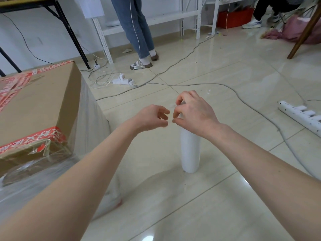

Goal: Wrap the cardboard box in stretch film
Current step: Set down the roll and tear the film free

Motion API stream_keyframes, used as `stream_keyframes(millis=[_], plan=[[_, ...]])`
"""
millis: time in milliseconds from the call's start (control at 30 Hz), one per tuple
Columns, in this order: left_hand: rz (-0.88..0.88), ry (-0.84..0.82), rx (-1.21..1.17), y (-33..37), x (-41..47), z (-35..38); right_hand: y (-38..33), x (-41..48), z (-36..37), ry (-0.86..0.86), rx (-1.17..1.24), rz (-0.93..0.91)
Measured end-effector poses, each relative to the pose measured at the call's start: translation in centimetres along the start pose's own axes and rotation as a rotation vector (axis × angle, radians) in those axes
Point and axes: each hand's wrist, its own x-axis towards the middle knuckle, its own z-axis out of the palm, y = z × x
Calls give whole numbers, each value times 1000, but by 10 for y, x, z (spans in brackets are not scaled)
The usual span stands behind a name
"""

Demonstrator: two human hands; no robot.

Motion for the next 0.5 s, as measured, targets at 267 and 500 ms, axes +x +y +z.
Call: stream_keyframes(millis=[267,500], plan=[[79,66,232,16,-3,6,-1,1,-4,-8,-15,58],[116,229,293,15,-4,10,1,-1,-5,7,-25,16]])
